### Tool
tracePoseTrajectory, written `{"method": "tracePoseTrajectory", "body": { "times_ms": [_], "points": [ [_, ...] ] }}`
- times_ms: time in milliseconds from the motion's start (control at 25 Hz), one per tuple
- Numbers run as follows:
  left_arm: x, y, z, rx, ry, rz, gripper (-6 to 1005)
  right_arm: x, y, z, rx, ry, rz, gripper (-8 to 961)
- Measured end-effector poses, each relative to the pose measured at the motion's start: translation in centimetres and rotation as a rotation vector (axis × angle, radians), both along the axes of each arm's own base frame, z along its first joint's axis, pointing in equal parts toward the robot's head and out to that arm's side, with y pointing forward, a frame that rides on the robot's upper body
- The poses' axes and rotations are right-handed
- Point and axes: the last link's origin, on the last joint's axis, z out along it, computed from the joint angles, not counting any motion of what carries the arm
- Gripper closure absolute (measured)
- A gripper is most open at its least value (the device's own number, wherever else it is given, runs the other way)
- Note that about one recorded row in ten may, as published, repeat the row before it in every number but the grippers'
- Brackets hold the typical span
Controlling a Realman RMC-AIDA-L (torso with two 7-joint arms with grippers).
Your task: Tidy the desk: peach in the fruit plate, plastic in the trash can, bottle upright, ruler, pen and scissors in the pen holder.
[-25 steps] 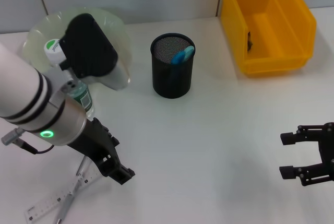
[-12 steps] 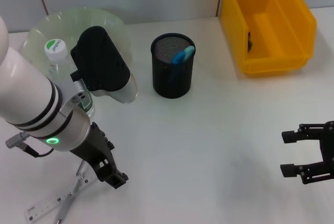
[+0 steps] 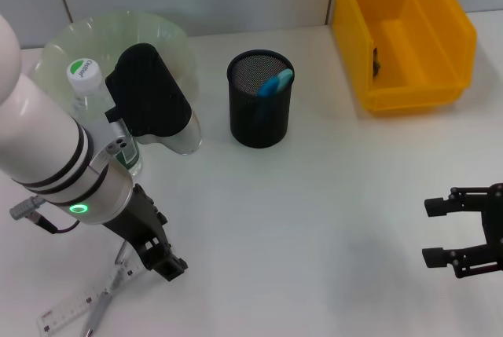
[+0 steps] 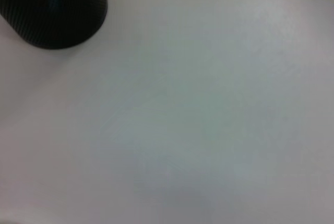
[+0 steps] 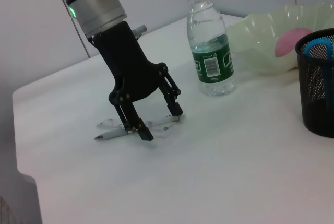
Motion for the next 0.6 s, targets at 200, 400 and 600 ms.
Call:
{"method": "tracePoseTrajectory", "body": {
  "times_ms": [200,400,600],
  "points": [
    [-0.24,0.33,-0.01,-0.001,0.003,0.004,243,-0.02,-0.02,-0.06,0.000,0.002,-0.001,119],
    [-0.77,0.64,-0.16,-0.008,0.011,0.021,245,-0.04,-0.02,-0.13,-0.001,0.005,-0.002,119],
    [-0.88,0.63,-0.19,-0.010,0.012,0.024,247,-0.09,0.01,-0.21,-0.001,0.008,-0.001,119]
  ]
}}
